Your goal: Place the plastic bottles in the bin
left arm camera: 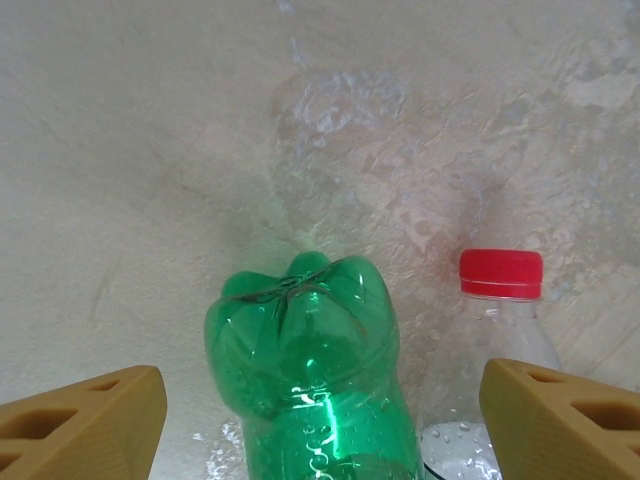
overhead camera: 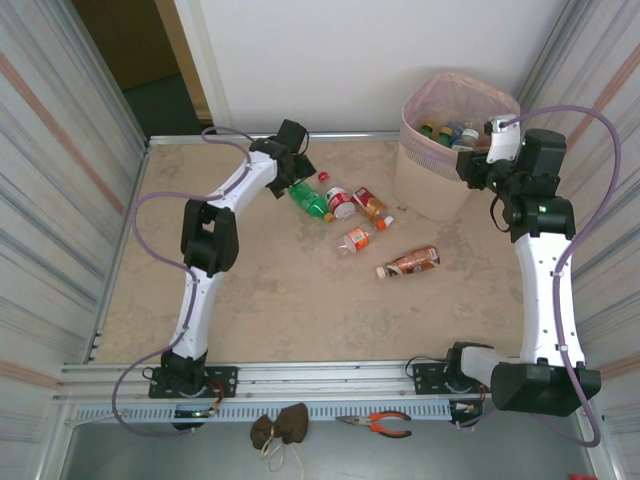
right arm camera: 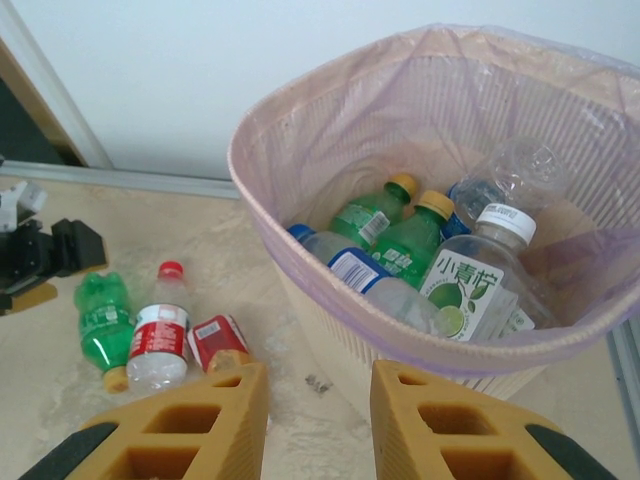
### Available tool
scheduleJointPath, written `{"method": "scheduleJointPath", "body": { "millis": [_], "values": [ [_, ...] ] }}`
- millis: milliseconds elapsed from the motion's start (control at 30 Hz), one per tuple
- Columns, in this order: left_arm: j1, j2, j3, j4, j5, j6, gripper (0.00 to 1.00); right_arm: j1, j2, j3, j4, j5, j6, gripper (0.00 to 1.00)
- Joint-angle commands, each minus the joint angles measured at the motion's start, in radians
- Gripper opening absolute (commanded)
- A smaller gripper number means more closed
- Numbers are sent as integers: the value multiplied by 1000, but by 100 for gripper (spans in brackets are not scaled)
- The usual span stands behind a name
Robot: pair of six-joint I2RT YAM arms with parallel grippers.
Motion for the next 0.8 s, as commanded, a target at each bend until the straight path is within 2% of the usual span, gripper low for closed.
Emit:
{"method": "scheduleJointPath", "body": {
  "millis": [0,267,600,767],
  "values": [
    [14,42,33,-28,70,-92,82,7,-24,-17,-8,7,-17,31],
    [20,93,33,-6,129,-145,80,12,-31,-26,-5,10,-25,31],
    [21,84,-31,54,157,-172,66,22,-55,-34,-6,19,-27,32],
    [24,54,-56,62,140,-163,63,31,-67,-31,-6,22,-30,32]
  ]
}}
